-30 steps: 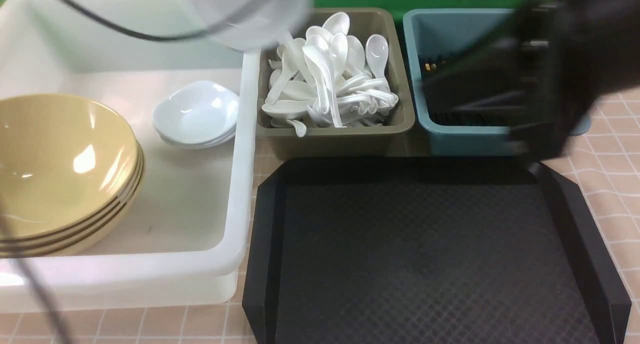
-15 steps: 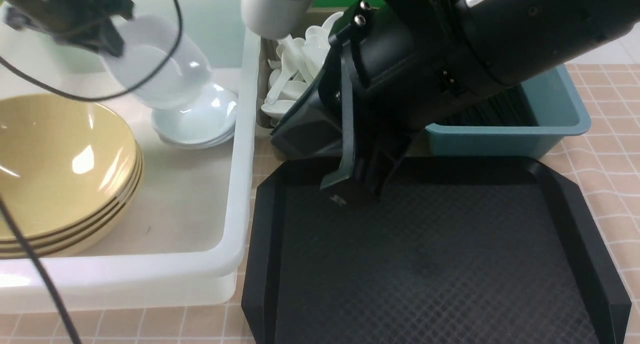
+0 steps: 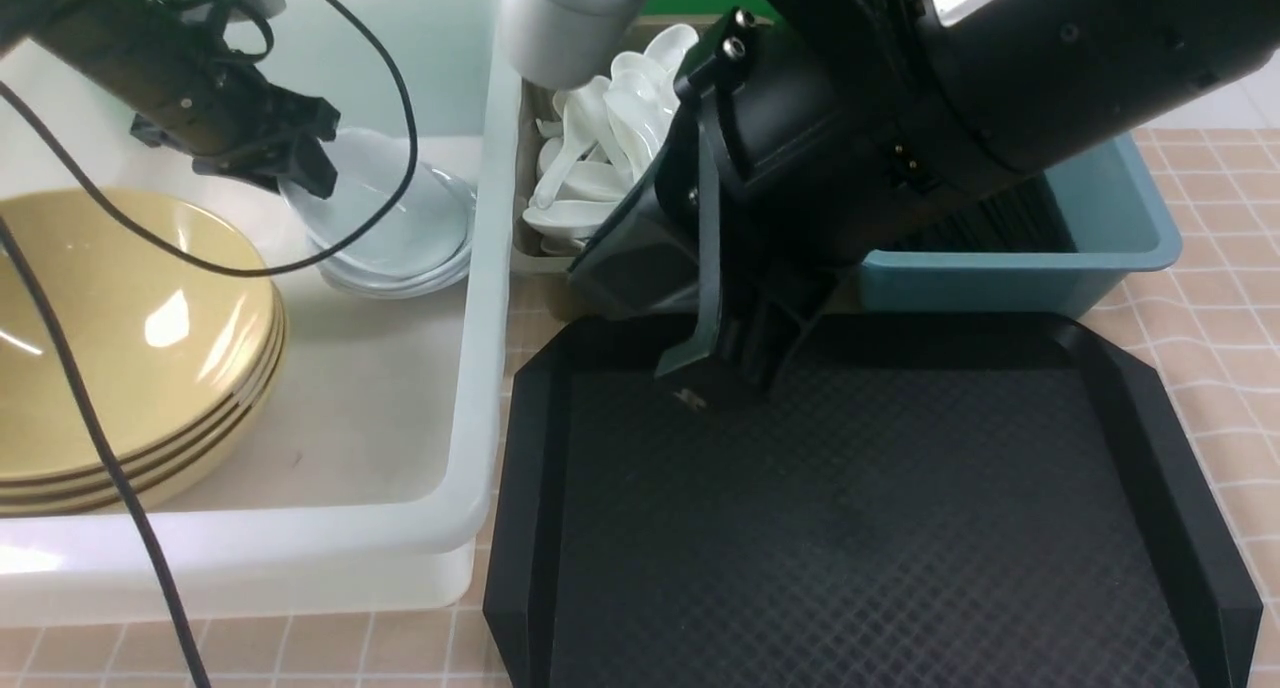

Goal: On brown table put chopsticks spoon bowls plates into blue grey white boxes.

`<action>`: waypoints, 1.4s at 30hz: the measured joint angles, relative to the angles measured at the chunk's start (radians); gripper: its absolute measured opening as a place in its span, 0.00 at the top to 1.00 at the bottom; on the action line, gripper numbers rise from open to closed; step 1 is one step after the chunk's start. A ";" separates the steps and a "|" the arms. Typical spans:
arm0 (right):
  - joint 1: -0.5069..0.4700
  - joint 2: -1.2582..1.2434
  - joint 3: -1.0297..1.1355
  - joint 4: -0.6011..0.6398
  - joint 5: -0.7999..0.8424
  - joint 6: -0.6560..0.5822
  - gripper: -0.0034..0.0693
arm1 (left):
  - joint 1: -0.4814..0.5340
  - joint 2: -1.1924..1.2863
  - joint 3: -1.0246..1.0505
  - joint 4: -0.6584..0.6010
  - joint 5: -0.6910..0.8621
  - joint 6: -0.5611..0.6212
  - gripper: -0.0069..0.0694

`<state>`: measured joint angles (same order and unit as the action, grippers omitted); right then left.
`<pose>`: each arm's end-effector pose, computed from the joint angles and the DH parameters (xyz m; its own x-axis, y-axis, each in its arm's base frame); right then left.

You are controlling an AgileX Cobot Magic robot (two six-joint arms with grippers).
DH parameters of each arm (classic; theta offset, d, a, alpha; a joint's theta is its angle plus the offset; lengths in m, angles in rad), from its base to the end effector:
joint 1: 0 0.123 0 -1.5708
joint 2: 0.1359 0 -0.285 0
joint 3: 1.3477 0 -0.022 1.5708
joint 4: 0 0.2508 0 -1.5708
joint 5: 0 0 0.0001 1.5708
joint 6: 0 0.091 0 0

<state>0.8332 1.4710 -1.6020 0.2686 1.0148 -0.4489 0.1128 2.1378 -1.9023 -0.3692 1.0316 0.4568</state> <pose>0.1955 0.2457 0.4212 -0.2026 -0.6575 -0.7257 -0.9325 0.3558 -0.0620 0.4711 0.0250 0.2462 -0.8709 0.1480 -0.4687 0.2520 0.9531 -0.1674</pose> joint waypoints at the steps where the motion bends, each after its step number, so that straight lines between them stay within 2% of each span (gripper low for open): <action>1: 0.000 0.000 0.000 0.000 0.003 0.000 0.85 | 0.000 0.000 -0.007 0.000 0.005 0.001 0.50; 5: 0.000 0.000 0.000 -0.008 0.037 0.000 0.85 | 0.000 -0.007 -0.054 0.000 0.051 0.003 0.36; 7: 0.000 0.000 0.000 -0.032 0.067 0.000 0.84 | 0.000 -0.034 -0.092 0.001 0.085 0.000 0.33; 11: 0.000 0.000 0.000 -0.095 0.099 0.022 0.85 | 0.000 -0.136 -0.158 0.001 0.148 -0.036 0.34; 14: 0.000 0.000 0.000 -0.143 0.113 0.055 0.85 | -0.001 -0.246 -0.173 0.002 0.193 -0.070 0.41; 19: 0.000 -0.009 0.005 -0.229 0.143 0.115 0.84 | -0.001 -0.459 -0.085 0.048 0.212 -0.114 0.64; 21: 0.000 -0.034 0.032 -0.251 0.150 0.141 0.84 | -0.001 -0.563 0.016 0.066 0.216 -0.117 0.76; 22: 0.000 -0.041 0.040 -0.254 0.150 0.145 0.84 | -0.001 -0.584 0.040 0.068 0.216 -0.117 0.79; 23: 0.000 -0.083 0.082 -0.261 0.144 0.159 0.83 | 0.000 -0.686 0.150 0.076 0.217 -0.117 0.87; 25: 0.000 -0.131 0.137 -0.269 0.120 0.164 0.83 | 0.000 -0.782 0.291 0.075 0.214 -0.117 0.90; 30: 0.000 -0.307 0.339 -0.269 -0.013 0.165 0.83 | 0.000 -1.075 0.691 0.033 0.065 -0.113 0.91; 37: 0.000 -0.594 0.642 -0.269 -0.328 0.165 0.82 | 0.000 -1.486 1.174 0.035 -0.205 -0.049 0.91; 42: 0.000 -0.739 0.782 -0.259 -0.539 0.165 0.82 | 0.000 -1.690 1.352 0.036 -0.324 -0.032 0.91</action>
<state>0.8332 0.7321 -0.8197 0.0092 0.4759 -0.2841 0.1128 0.4479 -0.5500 -0.3336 0.7080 0.4247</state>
